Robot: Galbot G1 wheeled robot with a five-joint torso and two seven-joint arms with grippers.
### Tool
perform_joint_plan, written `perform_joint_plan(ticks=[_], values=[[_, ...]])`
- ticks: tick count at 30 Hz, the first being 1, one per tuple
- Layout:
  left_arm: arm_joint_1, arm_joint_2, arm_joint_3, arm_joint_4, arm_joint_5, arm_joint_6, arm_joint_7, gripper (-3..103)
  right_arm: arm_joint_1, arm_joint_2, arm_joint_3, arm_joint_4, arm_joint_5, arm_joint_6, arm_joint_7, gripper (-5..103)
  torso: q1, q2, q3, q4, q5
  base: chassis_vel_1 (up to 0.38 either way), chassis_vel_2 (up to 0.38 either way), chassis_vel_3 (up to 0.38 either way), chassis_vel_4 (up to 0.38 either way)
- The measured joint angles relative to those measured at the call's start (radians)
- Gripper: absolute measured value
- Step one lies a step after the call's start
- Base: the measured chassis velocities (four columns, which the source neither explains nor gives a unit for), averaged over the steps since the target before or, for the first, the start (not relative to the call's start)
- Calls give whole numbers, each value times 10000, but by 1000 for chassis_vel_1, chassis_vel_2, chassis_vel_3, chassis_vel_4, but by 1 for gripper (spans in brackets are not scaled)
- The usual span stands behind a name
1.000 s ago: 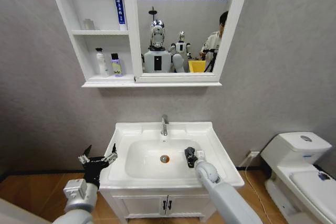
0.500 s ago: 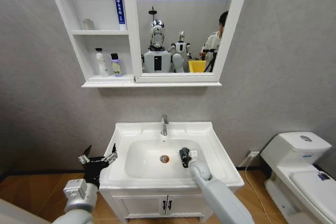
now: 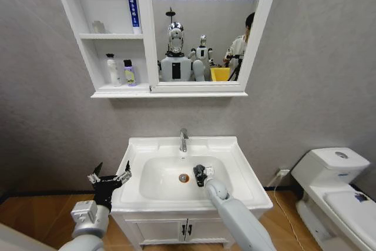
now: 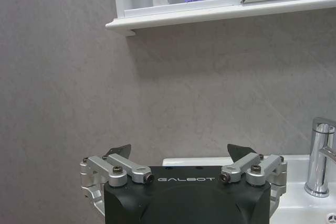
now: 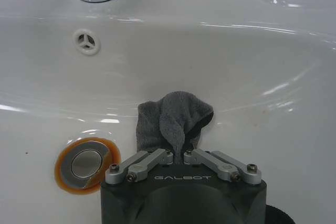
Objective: Move facial cleanser and shampoo from washbasin to cabinet, then wipe washbasin with towel.
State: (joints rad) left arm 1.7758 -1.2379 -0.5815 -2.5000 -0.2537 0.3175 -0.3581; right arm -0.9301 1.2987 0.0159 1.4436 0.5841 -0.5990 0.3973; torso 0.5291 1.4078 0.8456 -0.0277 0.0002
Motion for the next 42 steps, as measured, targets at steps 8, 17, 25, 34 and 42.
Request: perform_joint_plan(ticks=[8, 17, 25, 34, 42], values=[[0, 0, 0, 0, 0, 0, 0, 100, 272, 245, -281, -334, -101, 137, -223, 3, 0, -1, 0, 0, 1, 0, 0, 0, 0], [0, 0, 0, 0, 0, 0, 0, 100, 559, 511, -595, -692, -198, 162, -356, 3, 0, 0, 0, 0, 0, 0, 0, 0, 0], [0, 0, 0, 0, 0, 0, 0, 100, 764, 777, -910, -960, -235, 213, -540, 3, 0, 0, 0, 0, 0, 0, 0, 0, 0], [0, 0, 0, 0, 0, 0, 0, 100, 910, 1078, -1057, -1172, -244, 371, -827, 3, 0, -1, 1, 0, 0, 0, 0, 0, 0], [0, 0, 0, 0, 0, 0, 0, 100, 989, 1295, -1208, -796, 1026, -315, 724, 3, -1, -1, 0, 1, 1, 0, 0, 0, 0]])
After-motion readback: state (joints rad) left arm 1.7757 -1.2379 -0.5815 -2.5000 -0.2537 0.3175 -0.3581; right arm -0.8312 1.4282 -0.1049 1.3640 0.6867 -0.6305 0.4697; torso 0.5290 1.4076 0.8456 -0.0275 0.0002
